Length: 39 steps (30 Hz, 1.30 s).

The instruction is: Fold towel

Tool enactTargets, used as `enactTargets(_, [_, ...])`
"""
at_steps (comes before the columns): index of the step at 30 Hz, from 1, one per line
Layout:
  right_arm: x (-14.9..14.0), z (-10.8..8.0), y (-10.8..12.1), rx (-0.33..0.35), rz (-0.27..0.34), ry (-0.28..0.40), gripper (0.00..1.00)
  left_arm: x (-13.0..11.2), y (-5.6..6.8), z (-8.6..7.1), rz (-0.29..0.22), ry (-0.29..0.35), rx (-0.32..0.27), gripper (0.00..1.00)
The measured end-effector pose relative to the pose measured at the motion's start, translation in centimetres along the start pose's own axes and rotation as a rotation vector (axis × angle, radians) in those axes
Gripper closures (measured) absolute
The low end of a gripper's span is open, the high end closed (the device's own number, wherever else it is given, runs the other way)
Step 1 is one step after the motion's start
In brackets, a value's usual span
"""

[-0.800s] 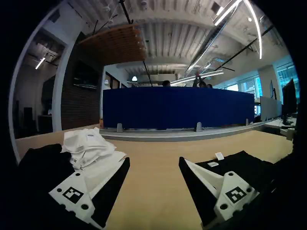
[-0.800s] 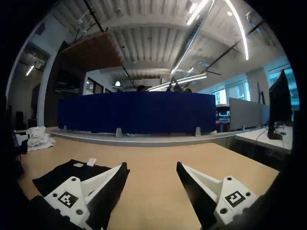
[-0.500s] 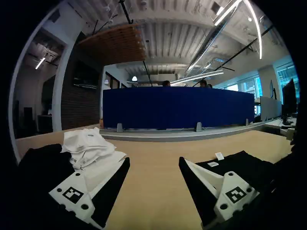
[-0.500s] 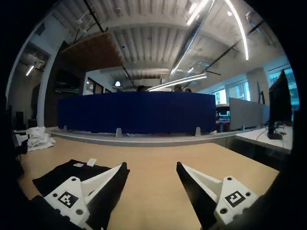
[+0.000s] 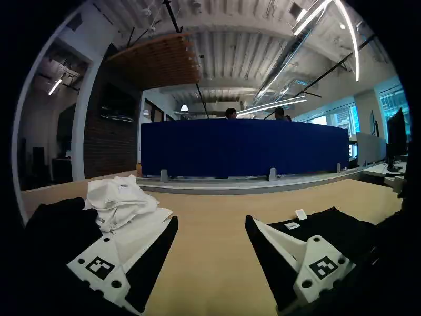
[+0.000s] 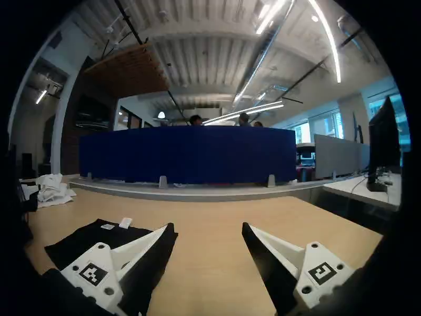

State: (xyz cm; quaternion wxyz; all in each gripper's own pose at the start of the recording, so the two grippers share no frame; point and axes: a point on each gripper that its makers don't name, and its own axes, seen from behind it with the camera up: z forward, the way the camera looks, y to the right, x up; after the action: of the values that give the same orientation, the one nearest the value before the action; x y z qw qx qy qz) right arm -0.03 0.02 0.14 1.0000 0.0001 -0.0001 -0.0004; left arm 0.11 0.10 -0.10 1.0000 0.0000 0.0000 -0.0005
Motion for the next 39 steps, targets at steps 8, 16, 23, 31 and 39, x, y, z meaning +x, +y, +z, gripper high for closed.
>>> enactTargets(8, [0.2,0.0,-0.1,0.000,0.000,0.000,0.00,-0.1,0.0,-0.1,0.000,0.000,0.000,0.06])
enactTargets(16, [0.0,-0.1,-0.1,-0.011,-0.003,-0.013,0.00,-0.1,0.1,0.0,0.007,-0.014,-0.004,0.06])
enactTargets(23, [3.5,-0.8,-0.6,-0.011,0.026,-0.013,0.00,3.2,0.6,-0.7,0.043,-0.028,-0.021,0.06])
enactTargets(31, [12.3,-1.8,-0.7,-0.015,0.003,0.007,0.00,12.0,0.9,-1.8,0.038,-0.022,-0.033,0.06])
enactTargets(39, [19.3,-2.1,-0.6,-0.009,-0.030,0.013,0.00,19.5,1.6,-2.6,0.030,-0.011,-0.040,0.06])
